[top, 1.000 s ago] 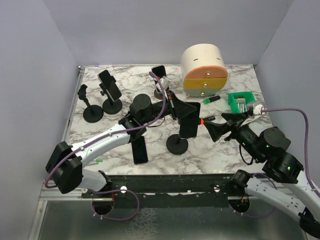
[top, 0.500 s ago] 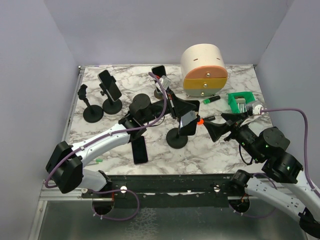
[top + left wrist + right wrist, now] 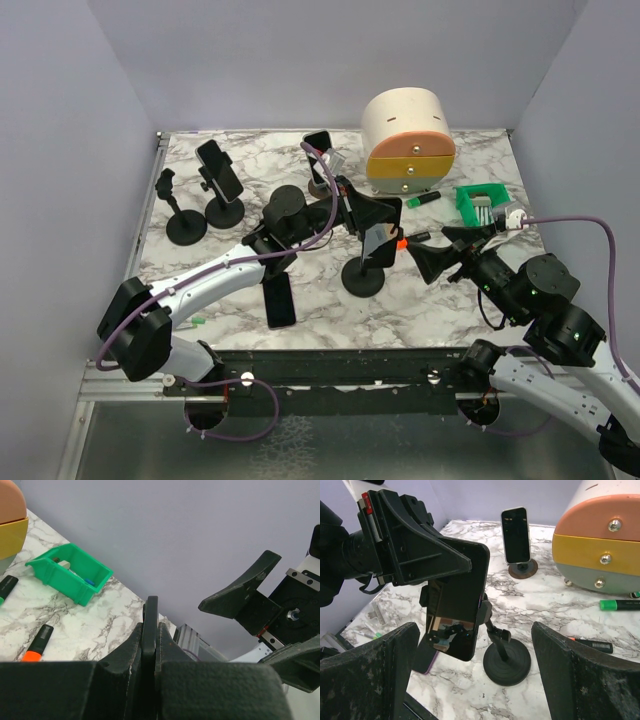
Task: Remove the phone from the phone stand
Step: Place the phone stand with the phone at the center of the board.
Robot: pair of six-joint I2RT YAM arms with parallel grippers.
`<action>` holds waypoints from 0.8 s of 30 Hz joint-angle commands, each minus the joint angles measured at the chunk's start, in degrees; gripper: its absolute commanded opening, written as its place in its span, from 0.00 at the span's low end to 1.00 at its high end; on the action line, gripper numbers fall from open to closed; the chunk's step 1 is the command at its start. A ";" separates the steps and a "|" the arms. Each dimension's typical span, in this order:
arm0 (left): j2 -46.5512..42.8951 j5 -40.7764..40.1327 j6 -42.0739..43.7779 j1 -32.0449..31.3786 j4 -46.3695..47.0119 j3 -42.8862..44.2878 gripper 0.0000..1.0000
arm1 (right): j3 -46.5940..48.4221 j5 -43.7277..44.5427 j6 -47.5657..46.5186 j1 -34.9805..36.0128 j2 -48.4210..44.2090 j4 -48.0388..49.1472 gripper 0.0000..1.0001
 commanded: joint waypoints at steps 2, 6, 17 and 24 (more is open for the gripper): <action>-0.77 -3.87 -2.29 0.41 9.01 1.90 0.00 | 0.13 -1.01 0.88 0.02 -0.01 -0.03 1.00; -0.09 -4.81 -3.88 1.05 9.02 -0.29 0.00 | -0.25 -0.90 0.97 0.01 0.06 0.09 1.00; 0.52 -4.59 -3.48 1.19 9.10 -3.34 0.23 | -0.15 -0.48 0.62 0.02 0.50 -0.09 1.00; 0.03 -4.89 -3.24 1.24 9.10 -4.29 0.44 | -0.19 -0.65 0.79 0.07 0.95 -0.22 1.00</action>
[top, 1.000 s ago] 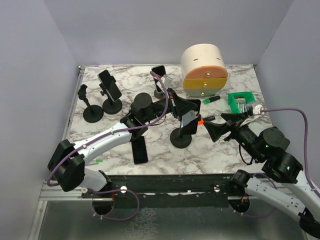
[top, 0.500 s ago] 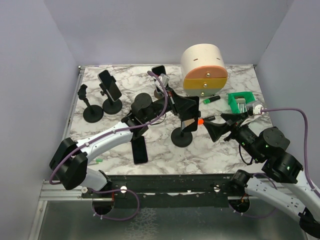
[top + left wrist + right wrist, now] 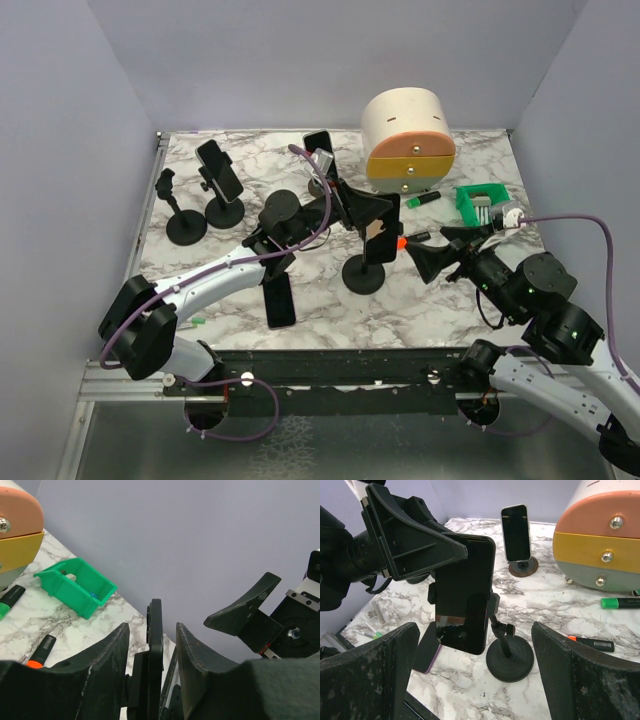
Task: Remove the phone from the phone stand
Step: Place the phone stand with the phone at the center of the board.
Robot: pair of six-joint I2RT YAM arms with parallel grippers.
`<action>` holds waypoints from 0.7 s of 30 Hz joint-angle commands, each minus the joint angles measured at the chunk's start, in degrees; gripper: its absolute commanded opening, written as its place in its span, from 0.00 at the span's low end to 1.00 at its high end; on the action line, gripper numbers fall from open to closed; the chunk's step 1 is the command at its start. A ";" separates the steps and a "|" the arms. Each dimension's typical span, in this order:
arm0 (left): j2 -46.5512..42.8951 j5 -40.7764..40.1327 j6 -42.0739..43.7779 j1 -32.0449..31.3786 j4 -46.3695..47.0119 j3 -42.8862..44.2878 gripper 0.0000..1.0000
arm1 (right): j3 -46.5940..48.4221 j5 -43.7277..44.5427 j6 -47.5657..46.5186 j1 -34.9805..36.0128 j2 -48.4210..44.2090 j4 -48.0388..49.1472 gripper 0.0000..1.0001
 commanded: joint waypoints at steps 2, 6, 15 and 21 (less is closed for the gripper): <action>-0.88 -0.92 0.19 -0.01 2.00 -1.11 0.47 | -0.01 -0.84 0.31 0.06 0.64 -0.06 1.00; -1.36 -1.03 0.80 0.04 2.00 -1.30 0.50 | 0.41 -1.01 0.23 0.04 1.23 0.02 1.00; -5.51 -3.72 2.27 0.37 1.80 -3.31 0.67 | 1.44 -1.86 0.31 0.08 3.28 0.13 0.99; -11.37 -8.62 4.88 1.05 -0.73 -4.89 0.89 | 2.30 -0.93 0.98 0.01 4.27 0.40 1.00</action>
